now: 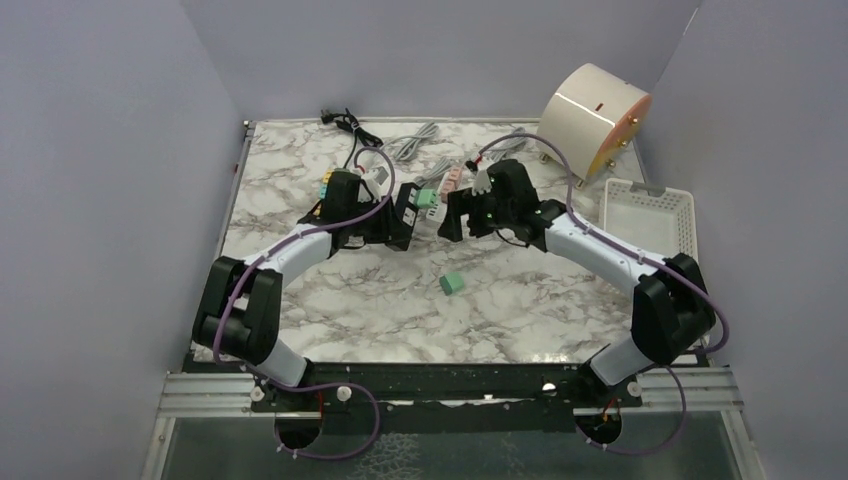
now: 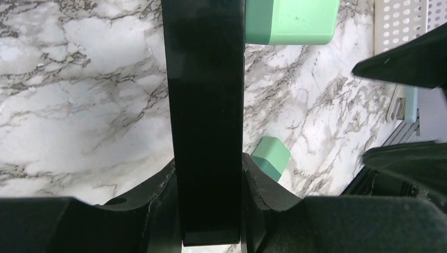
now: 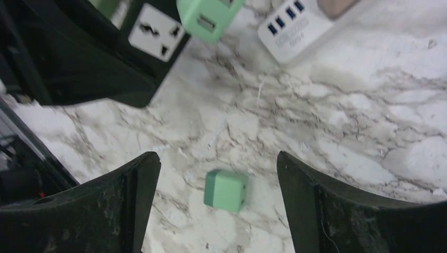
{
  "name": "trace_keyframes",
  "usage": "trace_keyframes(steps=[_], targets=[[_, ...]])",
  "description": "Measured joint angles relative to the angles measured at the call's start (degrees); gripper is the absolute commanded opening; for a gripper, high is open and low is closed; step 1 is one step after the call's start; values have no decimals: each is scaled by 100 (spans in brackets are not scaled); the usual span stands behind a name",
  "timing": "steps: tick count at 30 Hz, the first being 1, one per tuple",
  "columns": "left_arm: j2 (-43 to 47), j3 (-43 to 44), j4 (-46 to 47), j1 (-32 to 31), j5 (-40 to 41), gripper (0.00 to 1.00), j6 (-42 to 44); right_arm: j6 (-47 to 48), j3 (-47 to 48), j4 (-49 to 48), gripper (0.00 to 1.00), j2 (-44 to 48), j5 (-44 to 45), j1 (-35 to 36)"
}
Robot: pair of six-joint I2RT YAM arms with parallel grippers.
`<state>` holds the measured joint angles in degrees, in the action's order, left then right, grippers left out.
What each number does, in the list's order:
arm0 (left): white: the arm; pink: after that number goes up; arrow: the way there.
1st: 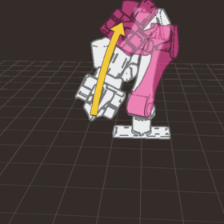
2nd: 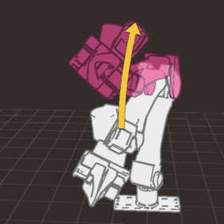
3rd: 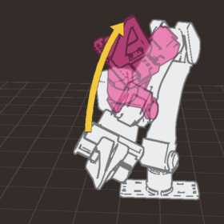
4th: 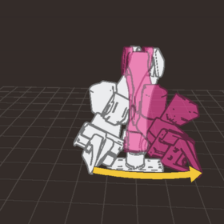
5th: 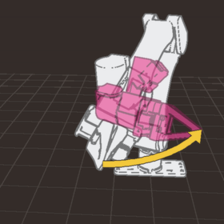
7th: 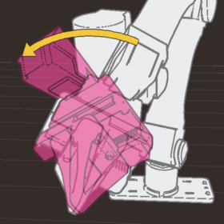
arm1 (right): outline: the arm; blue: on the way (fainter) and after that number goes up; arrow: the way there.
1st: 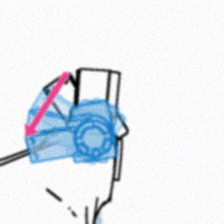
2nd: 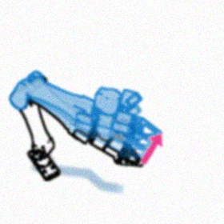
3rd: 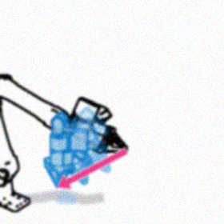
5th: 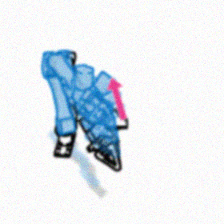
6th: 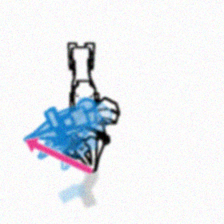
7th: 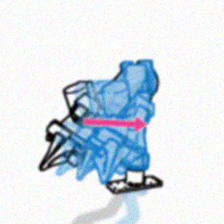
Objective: Pull the plug off the socket
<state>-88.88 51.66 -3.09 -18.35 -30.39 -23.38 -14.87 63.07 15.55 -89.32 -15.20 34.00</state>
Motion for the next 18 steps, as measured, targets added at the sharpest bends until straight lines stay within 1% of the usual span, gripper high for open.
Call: trace_keyframes(steps=[6, 9, 12, 16, 17, 18], targets=[[280, -179, 22, 0, 24, 0, 2, -942, 85, -953, 78, 37, 79, -37], [356, -216, 129, 0, 20, 0, -37, -1517, 352, -1287, 74, -317, 72, -39], [476, -319, 234, 0, 2, 0, -105, -1943, 382, -1718, 71, -544, 57, -50], [520, -387, 328, 0, -48, 0, -146, -2203, 431, -2017, 68, -833, 28, -63], [522, -391, 343, 0, -79, 0, -151, -2264, 485, -2059, 66, -914, 17, -66], [522, -391, 367, 0, -118, 0, -166, -2295, 540, -2096, 58, -990, 4, -66]])
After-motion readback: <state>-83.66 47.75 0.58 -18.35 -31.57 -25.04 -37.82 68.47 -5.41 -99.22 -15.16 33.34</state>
